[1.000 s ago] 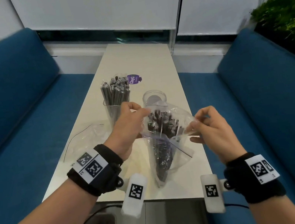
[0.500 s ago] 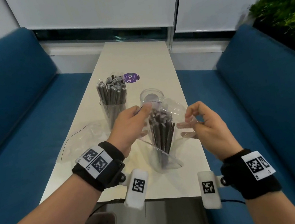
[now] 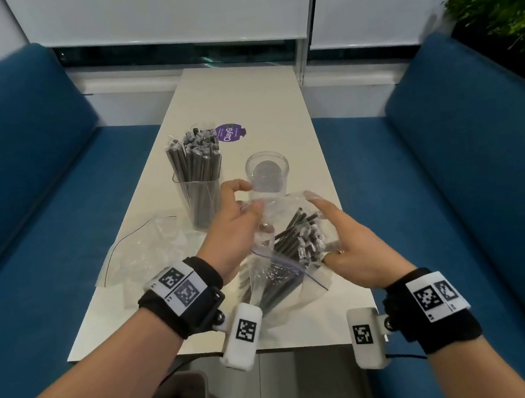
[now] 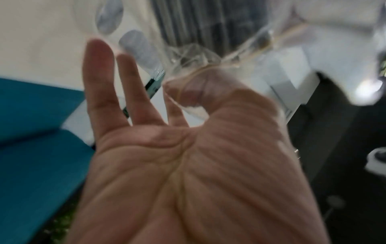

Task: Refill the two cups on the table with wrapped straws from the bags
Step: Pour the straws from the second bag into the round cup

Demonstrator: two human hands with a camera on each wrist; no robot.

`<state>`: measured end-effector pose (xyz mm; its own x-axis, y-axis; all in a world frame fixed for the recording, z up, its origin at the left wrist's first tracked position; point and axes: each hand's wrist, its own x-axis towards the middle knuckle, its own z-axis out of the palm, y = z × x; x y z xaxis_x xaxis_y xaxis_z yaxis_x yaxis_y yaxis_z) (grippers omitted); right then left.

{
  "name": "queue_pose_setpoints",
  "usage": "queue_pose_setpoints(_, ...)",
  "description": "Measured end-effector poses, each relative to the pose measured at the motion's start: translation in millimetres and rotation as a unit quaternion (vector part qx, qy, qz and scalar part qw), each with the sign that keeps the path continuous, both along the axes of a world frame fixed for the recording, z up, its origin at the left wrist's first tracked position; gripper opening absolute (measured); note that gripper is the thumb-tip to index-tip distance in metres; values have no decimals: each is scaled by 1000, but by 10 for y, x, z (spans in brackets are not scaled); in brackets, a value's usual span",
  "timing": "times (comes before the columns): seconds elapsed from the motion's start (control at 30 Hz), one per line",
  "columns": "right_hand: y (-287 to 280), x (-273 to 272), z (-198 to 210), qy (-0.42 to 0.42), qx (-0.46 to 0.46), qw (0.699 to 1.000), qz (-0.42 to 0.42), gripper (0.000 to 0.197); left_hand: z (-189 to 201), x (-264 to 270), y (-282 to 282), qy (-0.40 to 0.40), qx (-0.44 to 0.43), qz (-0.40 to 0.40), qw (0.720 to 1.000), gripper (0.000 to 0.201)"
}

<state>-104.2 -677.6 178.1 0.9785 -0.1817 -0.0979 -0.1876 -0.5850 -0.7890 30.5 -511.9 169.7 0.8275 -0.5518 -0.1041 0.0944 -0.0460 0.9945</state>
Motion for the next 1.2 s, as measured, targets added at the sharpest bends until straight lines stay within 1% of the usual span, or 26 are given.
queue_pose_setpoints(0.03, 8, -21, 21, 0, 30, 1000, 8, 98, -2, -12, 5, -21, -4, -10, 1000, 30)
queue_pose_setpoints(0.07, 7, -40, 34, -1, 41, 999, 11, 98, 0, -16, 13, -39, -15, -15, 999, 36)
queue_pose_setpoints(0.17, -54, -59, 65, -7, 5, 1000, -6, 98, 48, -41, 52, -55, -82, -39, 994, 55)
queue_pose_setpoints(0.23, -109, -65, 102, -18, -22, 999, -24, 96, 74, -52, 64, -62, -88, -59, 992, 74)
queue_pose_setpoints(0.27, -137, -64, 114, -26, -33, 999, -28, 95, 80, -66, 73, -66, -77, -62, 993, 74)
queue_pose_setpoints(0.3, -168, -64, 121, -31, -37, 998, -30, 95, 83, -81, 82, -69, -57, -60, 994, 68)
queue_pose_setpoints(0.4, -177, -59, 136, -16, -21, 999, -21, 92, 22, -94, 82, -72, 6, -24, 997, 38)
queue_pose_setpoints(0.47, -142, -59, 112, -1, -12, 1000, -13, 91, -38, -98, 80, -79, 28, -8, 996, 28)
queue_pose_setpoints(0.53, -128, -66, 75, 3, -1, 1000, -10, 93, -63, -123, 101, -75, 36, -13, 996, 21)
queue_pose_setpoints(0.57, -132, -66, 56, 4, 1, 1000, -9, 94, -84, -136, 115, -82, 45, -20, 995, 25)
queue_pose_setpoints(0.63, -145, -57, 22, 4, 11, 1000, -15, 92, -124, -165, 149, -109, 77, -38, 990, 41)
queue_pose_setpoints(0.67, -149, -55, -9, 2, 28, 999, -20, 91, -137, -177, 163, -109, 88, -54, 989, 50)
queue_pose_setpoints(0.77, -115, -38, -129, -10, 106, 993, -44, 88, -177, -207, 178, -58, 91, -117, 987, 68)
queue_pose_setpoints(0.83, -67, -19, -237, 1, 166, 984, -58, 85, -187, -228, 166, -40, 105, -143, 983, 71)
queue_pose_setpoints(0.87, -46, -17, -290, 8, 193, 979, -65, 81, -205, -230, 155, -32, 107, -140, 984, 70)
queue_pose_setpoints(0.93, -56, -50, -395, 10, 251, 965, -72, 78, -236, -230, 136, -6, 85, -110, 990, 64)
queue_pose_setpoints(0.97, -77, -79, -426, 10, 276, 959, -67, 82, -240, -234, 125, 10, 64, -95, 993, 60)
queue_pose_setpoints(1.0, -100, -101, -431, 12, 283, 958, -53, 89, -244, -229, 112, 26, 38, -82, 996, 57)
queue_pose_setpoints(1.03, -111, -123, -407, 17, 259, 965, -29, 96, -241, -228, 92, 42, 9, -73, 996, 55)
queue_pose_setpoints(1.1, -128, -138, -384, 35, 185, 982, 30, 108, -226, -211, 44, 73, -48, -58, 995, 55)
queue_pose_setpoints(1.13, -131, -131, -381, 48, 168, 983, 50, 113, -229, -195, 12, 82, -64, -51, 993, 55)
queue_pose_setpoints(1.2, -107, -104, -416, 59, 158, 984, 60, 117, -238, -185, -46, 82, -71, -38, 993, 54)
